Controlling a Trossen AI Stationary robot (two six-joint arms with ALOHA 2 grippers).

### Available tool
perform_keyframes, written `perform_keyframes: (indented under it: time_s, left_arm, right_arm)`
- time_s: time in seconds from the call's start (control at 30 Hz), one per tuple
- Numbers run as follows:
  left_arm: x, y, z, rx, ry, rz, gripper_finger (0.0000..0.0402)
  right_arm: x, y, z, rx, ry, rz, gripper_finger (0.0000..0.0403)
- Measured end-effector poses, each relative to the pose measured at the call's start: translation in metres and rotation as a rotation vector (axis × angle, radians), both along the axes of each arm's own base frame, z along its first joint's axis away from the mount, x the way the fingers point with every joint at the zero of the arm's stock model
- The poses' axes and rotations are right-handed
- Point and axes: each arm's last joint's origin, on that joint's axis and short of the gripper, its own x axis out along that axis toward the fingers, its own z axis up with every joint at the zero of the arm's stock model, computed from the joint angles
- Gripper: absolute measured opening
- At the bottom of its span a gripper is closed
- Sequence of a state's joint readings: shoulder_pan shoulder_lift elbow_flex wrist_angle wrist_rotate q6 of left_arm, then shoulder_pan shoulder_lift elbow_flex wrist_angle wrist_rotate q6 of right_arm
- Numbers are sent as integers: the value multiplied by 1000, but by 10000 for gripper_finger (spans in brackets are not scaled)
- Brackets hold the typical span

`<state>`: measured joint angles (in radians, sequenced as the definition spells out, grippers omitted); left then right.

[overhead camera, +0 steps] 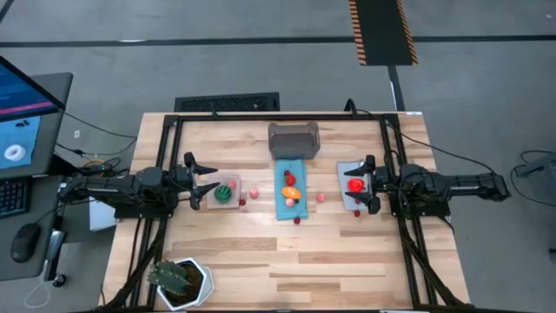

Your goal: Pick and placing Produce into tupperware

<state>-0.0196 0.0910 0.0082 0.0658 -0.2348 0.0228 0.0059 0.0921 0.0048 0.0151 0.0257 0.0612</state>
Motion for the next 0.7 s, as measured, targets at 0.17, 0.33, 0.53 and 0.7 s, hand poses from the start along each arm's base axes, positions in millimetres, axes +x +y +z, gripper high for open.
perform_keyframes:
  time_s: [0.17,0.33,0.53,0.7]
  left_arm:
    - [0,0,0,0,0,0,213]
    - [0,0,0,16,0,0,213]
    - [0,0,0,-123,-31,2,213]
    - [0,0,4,-181,-83,2,213]
  right_arm:
    - [0,0,0,0,0,0,353]
    - [0,0,1,-34,-13,0,353]
    - [0,1,13,267,-139,1,353]
    - [-1,0,19,382,-209,-11,353]
